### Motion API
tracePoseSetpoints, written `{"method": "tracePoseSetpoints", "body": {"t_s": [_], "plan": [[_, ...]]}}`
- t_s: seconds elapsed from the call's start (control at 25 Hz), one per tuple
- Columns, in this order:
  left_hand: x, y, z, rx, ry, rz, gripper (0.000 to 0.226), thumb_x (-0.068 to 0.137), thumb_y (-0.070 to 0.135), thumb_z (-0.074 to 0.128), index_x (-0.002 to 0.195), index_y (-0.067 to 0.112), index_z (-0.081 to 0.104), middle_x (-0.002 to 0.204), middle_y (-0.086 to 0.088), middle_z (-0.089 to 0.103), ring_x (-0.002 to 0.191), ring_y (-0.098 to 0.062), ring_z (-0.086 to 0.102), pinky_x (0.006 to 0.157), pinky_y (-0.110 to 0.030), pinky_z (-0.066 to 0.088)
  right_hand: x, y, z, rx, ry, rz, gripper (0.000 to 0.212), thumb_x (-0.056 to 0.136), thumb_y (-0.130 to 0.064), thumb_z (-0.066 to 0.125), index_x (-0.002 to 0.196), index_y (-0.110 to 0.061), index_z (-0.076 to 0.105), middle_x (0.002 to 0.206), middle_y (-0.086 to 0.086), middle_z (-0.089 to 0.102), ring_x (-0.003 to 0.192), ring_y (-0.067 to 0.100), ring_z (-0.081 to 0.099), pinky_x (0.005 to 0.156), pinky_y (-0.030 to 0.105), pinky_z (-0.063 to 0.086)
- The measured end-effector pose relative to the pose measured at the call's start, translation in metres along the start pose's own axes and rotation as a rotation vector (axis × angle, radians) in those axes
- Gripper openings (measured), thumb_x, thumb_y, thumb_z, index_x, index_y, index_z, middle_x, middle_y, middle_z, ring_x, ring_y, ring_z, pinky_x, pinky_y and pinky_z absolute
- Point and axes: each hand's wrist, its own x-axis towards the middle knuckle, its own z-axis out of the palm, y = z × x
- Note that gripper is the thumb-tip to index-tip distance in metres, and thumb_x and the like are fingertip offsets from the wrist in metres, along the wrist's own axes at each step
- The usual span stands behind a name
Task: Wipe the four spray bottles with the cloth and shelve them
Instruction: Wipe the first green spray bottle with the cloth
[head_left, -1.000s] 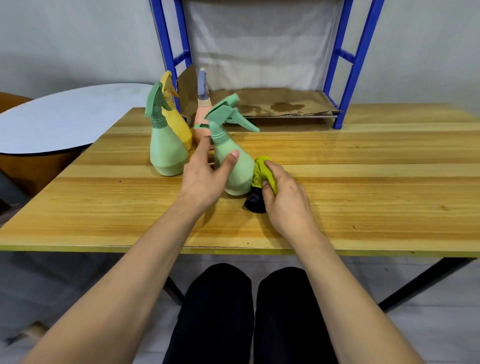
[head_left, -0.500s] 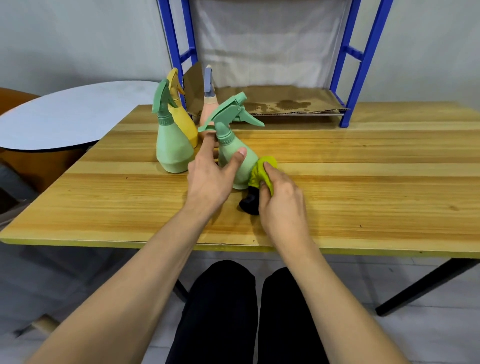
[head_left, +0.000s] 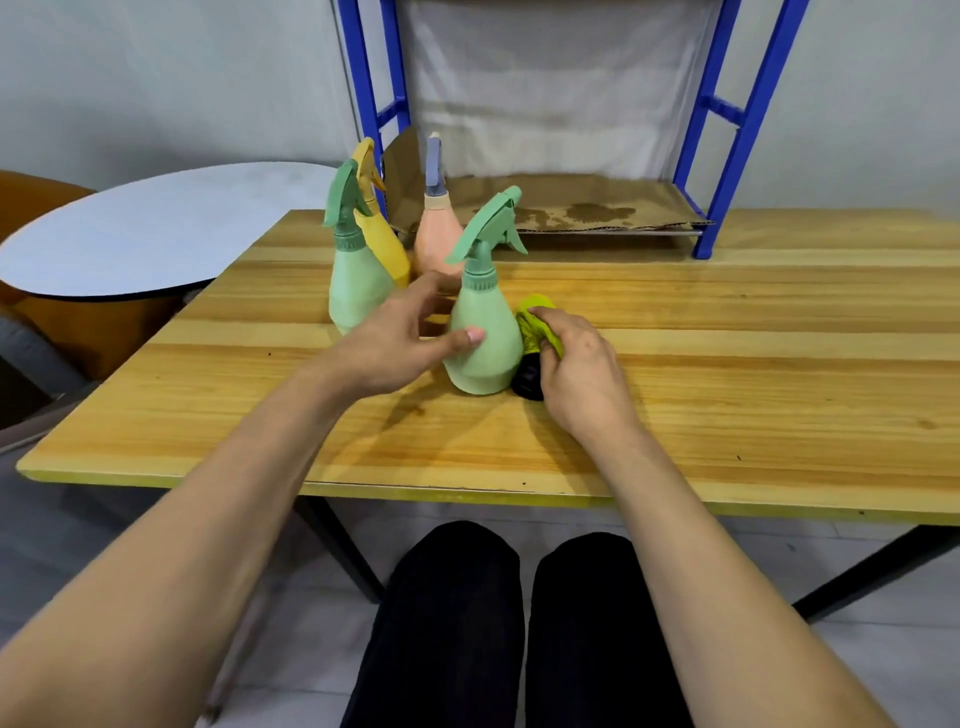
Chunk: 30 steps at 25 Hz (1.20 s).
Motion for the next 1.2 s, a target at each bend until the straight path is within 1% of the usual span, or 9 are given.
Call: {"method": "tracePoseSetpoints", "body": {"t_s": [0.16,0.28,0.4,0.48,0.6,0.72,0.84,1.08,1.2], "plan": [[-0.005,0.012,0.027,0.182,0.245,0.018,0.065,0.086,0.063,0.067,0.134,0.022,0.049,0.128,-0.001,0.068,0.115,-0.025,0.066,0.096,-0.046,0.055,-0.012,-0.007,-0.005,-0.026,0.058,0.001,0.044,0.094,-0.006,0.053,0.137,-0.015,0.057,0.128,0.012,0.063,0.117,0.033,0.058,0.1,0.043,0.047],[-0.006,0.029,0.061,0.315,0.463,-0.102,0.055,0.094,0.055,0.064,0.129,0.016,0.047,0.118,-0.011,0.067,0.109,-0.037,0.064,0.077,-0.038,0.043,-0.052,-0.018,-0.007,-0.039,0.117,-0.009,0.047,0.092,-0.007,0.056,0.138,-0.012,0.057,0.128,0.012,0.063,0.114,0.033,0.056,0.1,0.041,0.045],[-0.001,0.033,0.075,0.286,0.611,-0.146,0.061,0.086,0.059,0.069,0.124,0.016,0.048,0.114,-0.009,0.066,0.107,-0.036,0.064,0.081,-0.041,0.046,-0.071,-0.024,-0.009,-0.084,0.082,-0.039,0.05,0.089,-0.008,0.059,0.139,-0.012,0.056,0.129,0.011,0.063,0.112,0.033,0.055,0.101,0.044,0.045],[0.001,0.029,0.065,0.237,0.579,-0.18,0.07,0.079,0.067,0.07,0.126,0.019,0.051,0.114,-0.006,0.066,0.107,-0.031,0.064,0.09,-0.042,0.051,-0.062,-0.019,-0.014,-0.075,0.063,-0.032,0.049,0.092,-0.011,0.058,0.141,-0.014,0.056,0.131,0.01,0.062,0.115,0.032,0.055,0.102,0.042,0.045],[0.002,0.015,0.035,0.08,0.294,-0.194,0.079,0.071,0.076,0.063,0.134,0.028,0.057,0.116,-0.003,0.063,0.109,-0.023,0.061,0.096,-0.039,0.05,-0.051,-0.008,-0.02,-0.043,0.049,0.003,0.048,0.095,-0.014,0.054,0.142,-0.021,0.054,0.136,0.005,0.06,0.122,0.028,0.054,0.104,0.037,0.044],[0.003,-0.001,0.018,-0.236,0.094,-0.123,0.066,0.074,0.059,0.077,0.127,0.023,0.061,0.129,0.0,0.065,0.122,-0.018,0.063,0.105,-0.037,0.052,-0.041,-0.003,-0.021,-0.046,0.038,0.02,0.048,0.096,-0.014,0.052,0.143,-0.023,0.053,0.139,0.004,0.058,0.124,0.027,0.054,0.105,0.037,0.045],[0.0,0.001,0.03,-0.212,0.054,-0.013,0.06,0.089,0.039,0.078,0.141,0.02,0.053,0.131,-0.001,0.065,0.116,-0.011,0.065,0.095,-0.022,0.055,-0.03,-0.003,-0.022,-0.08,0.042,0.047,0.048,0.096,-0.015,0.052,0.143,-0.022,0.052,0.136,0.006,0.06,0.121,0.03,0.057,0.1,0.038,0.047],[0.003,0.007,0.081,-0.031,0.603,-0.035,0.069,0.074,0.068,0.074,0.131,0.031,0.063,0.117,0.001,0.06,0.111,-0.022,0.058,0.102,-0.044,0.049,-0.063,-0.022,-0.013,-0.158,0.081,0.051,0.054,0.09,-0.016,0.062,0.143,-0.015,0.053,0.135,0.012,0.062,0.12,0.035,0.057,0.101,0.042,0.047],[0.007,0.02,0.093,0.022,0.738,-0.17,0.073,0.068,0.07,0.077,0.126,0.029,0.062,0.118,-0.004,0.056,0.115,-0.028,0.05,0.107,-0.037,0.038,-0.071,-0.025,-0.013,-0.144,0.083,0.01,0.056,0.085,-0.017,0.068,0.14,-0.018,0.058,0.132,0.007,0.063,0.115,0.032,0.057,0.101,0.041,0.046]]}}
